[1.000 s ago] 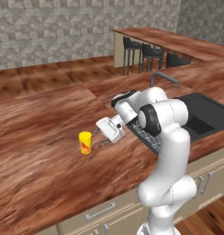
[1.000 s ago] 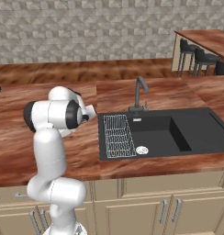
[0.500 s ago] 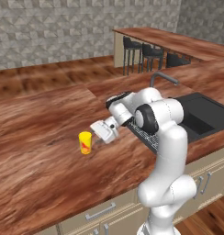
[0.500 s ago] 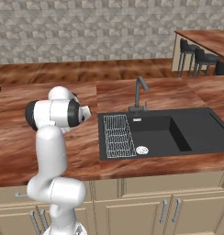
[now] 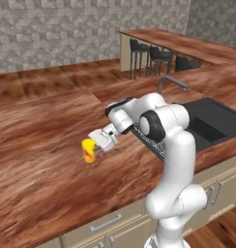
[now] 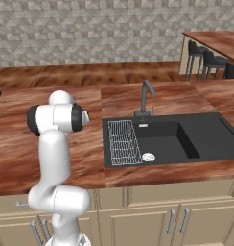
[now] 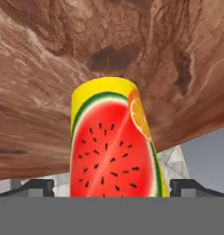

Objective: Move the cup from next to the sink to the open cabinet. Then, move the bowl with the potato to the fridge to clear the area for faucet cleaning.

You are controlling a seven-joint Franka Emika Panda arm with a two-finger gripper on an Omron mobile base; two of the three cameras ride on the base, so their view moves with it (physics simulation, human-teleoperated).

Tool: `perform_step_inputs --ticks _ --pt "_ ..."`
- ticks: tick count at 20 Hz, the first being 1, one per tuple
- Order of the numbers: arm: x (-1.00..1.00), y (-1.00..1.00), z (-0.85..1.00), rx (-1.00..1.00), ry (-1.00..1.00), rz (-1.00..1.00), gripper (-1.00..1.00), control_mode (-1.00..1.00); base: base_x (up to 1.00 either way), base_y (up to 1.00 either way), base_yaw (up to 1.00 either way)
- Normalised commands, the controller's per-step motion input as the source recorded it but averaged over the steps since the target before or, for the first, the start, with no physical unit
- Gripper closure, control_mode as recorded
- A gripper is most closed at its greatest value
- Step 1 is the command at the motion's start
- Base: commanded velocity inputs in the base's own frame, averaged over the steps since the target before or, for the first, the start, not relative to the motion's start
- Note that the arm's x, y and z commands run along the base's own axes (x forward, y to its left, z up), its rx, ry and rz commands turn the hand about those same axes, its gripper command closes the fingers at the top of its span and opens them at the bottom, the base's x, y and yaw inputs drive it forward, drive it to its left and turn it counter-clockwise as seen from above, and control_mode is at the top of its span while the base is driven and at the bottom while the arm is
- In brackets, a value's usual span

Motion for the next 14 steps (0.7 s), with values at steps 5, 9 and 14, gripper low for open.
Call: perform_step_inputs --ticks 5,9,14 --pt "0.0 0.37 -0.02 0.0 0.09 0.0 1.0 -1.0 0.0 0.0 0.0" --pt "0.0 0.07 -0.02 0.01 0.02 0.0 1.0 -1.0 0.0 0.0 0.0" --pt "-0.12 0.0 0.22 0.02 -0.04 0.0 1.0 -1.0 0.0 0.0 0.0"
